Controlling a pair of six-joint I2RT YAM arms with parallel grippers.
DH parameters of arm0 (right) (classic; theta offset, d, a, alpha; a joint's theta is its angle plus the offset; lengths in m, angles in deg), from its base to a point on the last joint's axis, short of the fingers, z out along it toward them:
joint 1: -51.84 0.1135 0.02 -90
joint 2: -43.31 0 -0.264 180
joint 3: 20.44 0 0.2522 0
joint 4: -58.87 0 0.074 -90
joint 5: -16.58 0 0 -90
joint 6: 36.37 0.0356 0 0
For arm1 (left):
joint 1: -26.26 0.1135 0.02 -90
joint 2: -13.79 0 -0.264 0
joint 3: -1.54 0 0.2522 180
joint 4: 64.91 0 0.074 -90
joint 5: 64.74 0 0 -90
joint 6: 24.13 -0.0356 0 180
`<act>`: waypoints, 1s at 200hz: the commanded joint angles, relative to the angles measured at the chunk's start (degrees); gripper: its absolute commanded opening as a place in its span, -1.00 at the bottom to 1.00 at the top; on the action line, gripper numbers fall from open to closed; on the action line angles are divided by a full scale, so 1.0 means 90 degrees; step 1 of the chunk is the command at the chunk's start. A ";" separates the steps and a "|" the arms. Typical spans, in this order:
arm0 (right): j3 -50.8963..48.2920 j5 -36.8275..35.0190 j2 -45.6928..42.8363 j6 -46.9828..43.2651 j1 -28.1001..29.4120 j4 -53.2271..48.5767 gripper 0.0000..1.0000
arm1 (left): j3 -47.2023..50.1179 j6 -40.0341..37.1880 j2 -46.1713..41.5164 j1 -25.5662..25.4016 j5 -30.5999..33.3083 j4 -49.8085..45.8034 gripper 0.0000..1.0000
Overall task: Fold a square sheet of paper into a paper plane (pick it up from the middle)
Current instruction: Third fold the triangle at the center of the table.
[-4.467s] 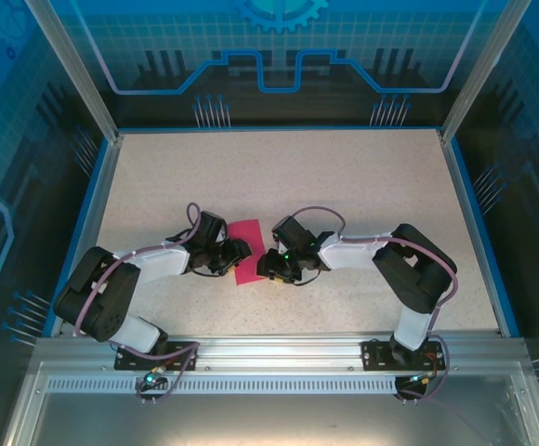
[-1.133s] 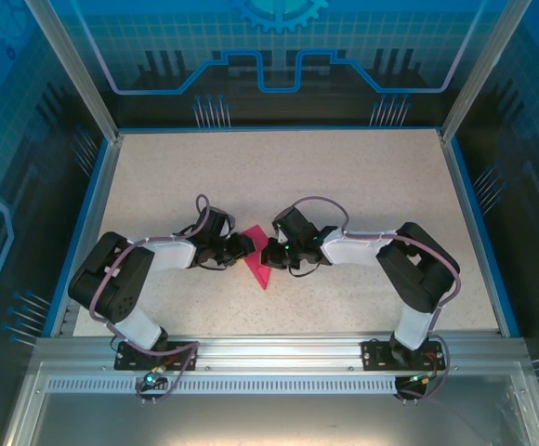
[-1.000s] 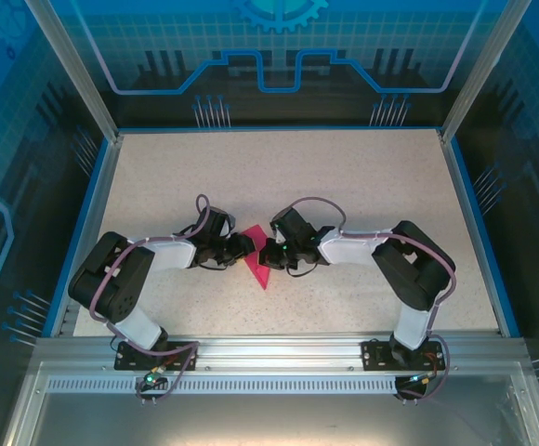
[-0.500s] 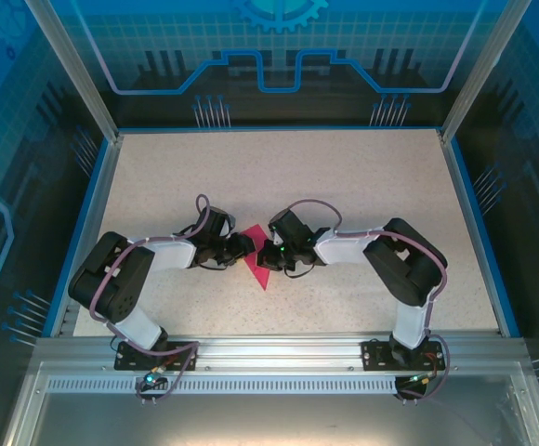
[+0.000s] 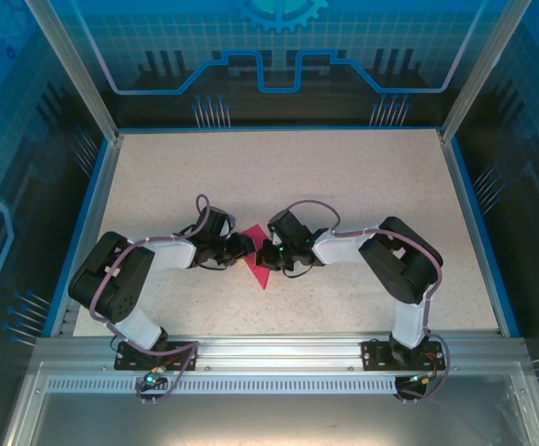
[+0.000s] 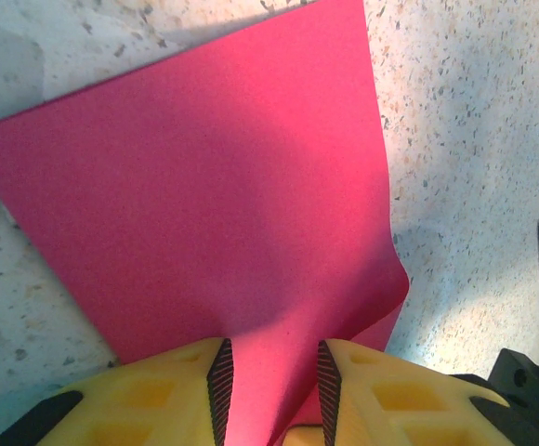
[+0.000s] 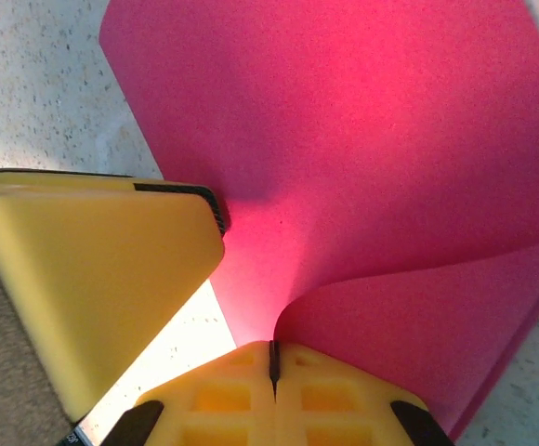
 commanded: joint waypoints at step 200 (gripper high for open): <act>0.0207 -0.0053 0.0233 -0.0391 0.0055 -0.0339 -0.92 | -0.0052 -0.0087 -0.0111 0.0023 -0.0006 -0.0285 -0.34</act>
